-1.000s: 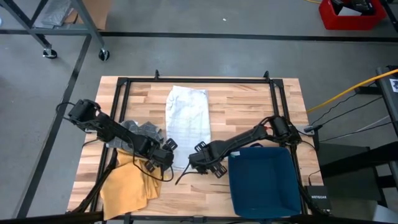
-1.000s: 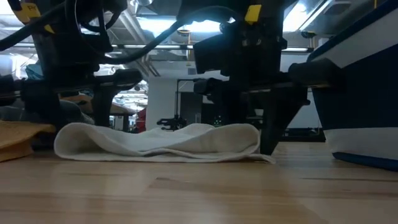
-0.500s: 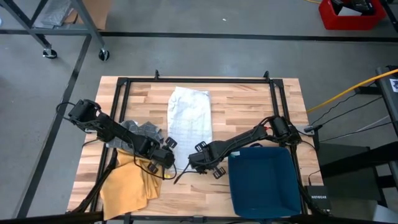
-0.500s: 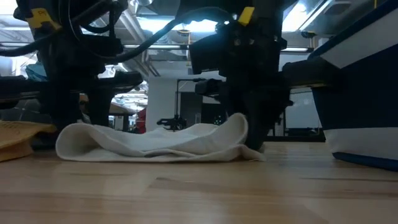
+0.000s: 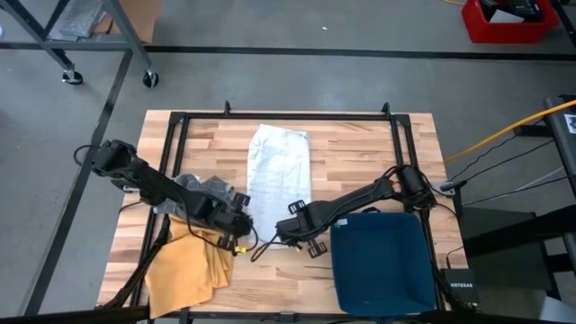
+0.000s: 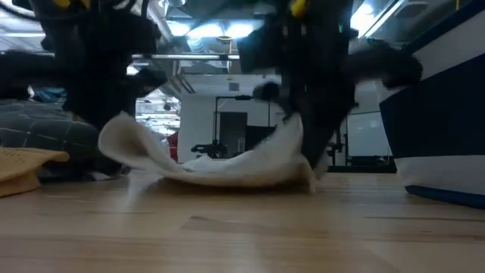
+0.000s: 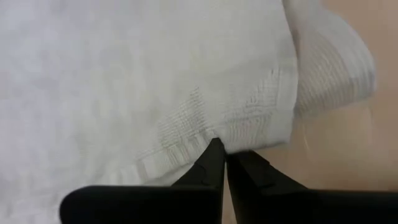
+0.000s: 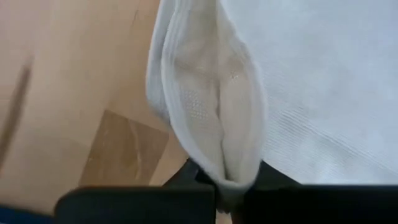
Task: Fold towel
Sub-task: Fold the white towel
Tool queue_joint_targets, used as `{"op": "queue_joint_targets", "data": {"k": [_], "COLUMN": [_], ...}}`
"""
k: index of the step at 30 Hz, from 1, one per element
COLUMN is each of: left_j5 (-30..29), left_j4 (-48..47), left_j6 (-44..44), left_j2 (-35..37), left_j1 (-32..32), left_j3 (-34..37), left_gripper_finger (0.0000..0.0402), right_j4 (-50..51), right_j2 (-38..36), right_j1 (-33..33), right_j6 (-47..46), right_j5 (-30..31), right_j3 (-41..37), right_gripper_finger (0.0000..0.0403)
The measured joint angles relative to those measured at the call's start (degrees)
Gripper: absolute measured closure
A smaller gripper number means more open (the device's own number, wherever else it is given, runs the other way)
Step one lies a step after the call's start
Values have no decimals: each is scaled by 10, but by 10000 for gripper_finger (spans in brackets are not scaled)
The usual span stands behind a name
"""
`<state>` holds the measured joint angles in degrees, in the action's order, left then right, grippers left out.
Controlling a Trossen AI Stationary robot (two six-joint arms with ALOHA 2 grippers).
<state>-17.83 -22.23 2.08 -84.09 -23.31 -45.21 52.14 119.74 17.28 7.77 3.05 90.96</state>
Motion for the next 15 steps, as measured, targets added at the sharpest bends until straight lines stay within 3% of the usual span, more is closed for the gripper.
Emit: {"op": "queue_joint_targets", "data": {"k": [7,12,15], "left_j5": [15,69,72], "left_j4": [-37,-36,-17], "left_j6": [-121,-249,-310], "left_j2": [66,85,85], "left_j1": [-15,-72,-118], "left_j3": [0,-6,-16], "left_gripper_finger": [400,401,401], "right_j4": [0,-15,-42], "right_j2": [-48,-66,-70], "right_j1": [0,22,48], "right_j6": [-92,-173,-196], "right_j5": [-27,-82,-109], "right_j3": [1,2,2], "right_gripper_finger": [396,390,392]}}
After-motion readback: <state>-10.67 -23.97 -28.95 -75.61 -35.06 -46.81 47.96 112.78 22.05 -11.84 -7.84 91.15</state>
